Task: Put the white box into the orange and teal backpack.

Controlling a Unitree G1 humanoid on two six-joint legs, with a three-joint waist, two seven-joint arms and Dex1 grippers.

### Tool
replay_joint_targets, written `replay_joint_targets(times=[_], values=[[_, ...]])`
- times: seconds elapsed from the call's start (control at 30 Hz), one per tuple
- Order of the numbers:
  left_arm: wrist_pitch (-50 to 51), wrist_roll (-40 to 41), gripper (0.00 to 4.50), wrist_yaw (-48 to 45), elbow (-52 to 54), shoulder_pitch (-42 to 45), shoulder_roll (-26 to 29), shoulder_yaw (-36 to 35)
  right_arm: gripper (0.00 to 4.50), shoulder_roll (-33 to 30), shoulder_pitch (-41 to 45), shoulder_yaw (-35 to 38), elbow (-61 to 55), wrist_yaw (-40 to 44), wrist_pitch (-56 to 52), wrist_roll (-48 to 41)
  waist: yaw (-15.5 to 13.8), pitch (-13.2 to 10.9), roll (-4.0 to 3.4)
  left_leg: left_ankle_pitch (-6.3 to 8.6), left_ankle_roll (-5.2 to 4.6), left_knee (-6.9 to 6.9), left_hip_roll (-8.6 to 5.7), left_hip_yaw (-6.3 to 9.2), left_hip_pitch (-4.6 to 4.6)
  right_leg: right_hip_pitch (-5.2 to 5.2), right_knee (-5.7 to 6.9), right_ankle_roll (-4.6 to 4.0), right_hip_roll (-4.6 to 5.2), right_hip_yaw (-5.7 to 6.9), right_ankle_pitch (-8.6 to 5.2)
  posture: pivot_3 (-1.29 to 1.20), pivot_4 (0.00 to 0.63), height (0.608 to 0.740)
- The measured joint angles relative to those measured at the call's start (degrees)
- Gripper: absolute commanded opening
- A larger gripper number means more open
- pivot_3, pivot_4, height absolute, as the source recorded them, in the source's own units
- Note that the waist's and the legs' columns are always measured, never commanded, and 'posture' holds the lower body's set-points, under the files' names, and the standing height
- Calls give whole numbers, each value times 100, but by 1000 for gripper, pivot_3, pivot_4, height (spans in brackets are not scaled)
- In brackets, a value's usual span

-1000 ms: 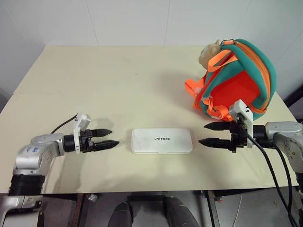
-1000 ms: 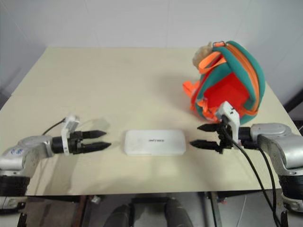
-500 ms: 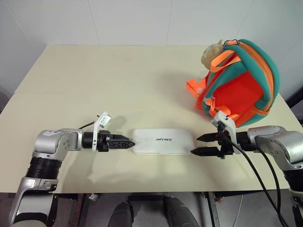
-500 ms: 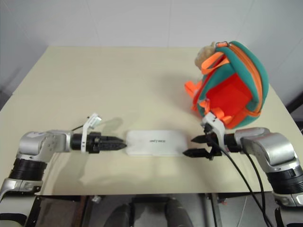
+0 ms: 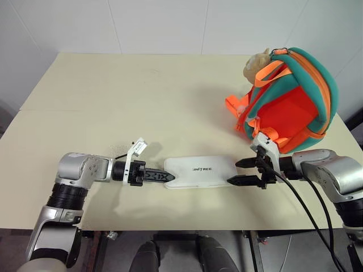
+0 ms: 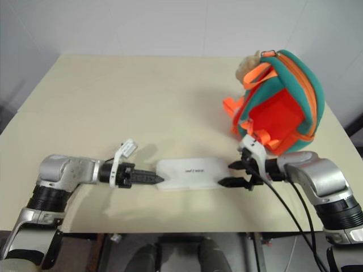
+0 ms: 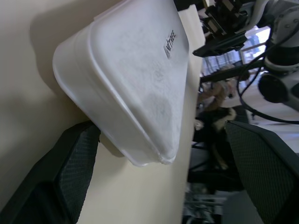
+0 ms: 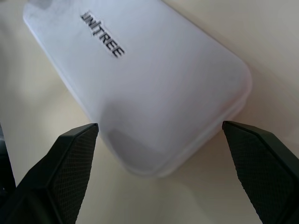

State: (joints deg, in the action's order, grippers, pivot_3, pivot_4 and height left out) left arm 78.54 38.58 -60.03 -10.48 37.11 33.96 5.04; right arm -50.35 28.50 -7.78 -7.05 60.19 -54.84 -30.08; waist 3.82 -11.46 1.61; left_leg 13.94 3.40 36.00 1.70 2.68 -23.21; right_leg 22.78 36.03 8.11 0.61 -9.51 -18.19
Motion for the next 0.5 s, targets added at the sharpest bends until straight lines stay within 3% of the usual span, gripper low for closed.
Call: replay_joint_targets(times=[0.5], values=[[272,29,4493,-57,-1010,532,-526,1,4500,54,-303,126,-137,-91,132,39,-60,0,0,0,0,3,-1,0,-1,0,2,4,0,0,2,0,150,740]])
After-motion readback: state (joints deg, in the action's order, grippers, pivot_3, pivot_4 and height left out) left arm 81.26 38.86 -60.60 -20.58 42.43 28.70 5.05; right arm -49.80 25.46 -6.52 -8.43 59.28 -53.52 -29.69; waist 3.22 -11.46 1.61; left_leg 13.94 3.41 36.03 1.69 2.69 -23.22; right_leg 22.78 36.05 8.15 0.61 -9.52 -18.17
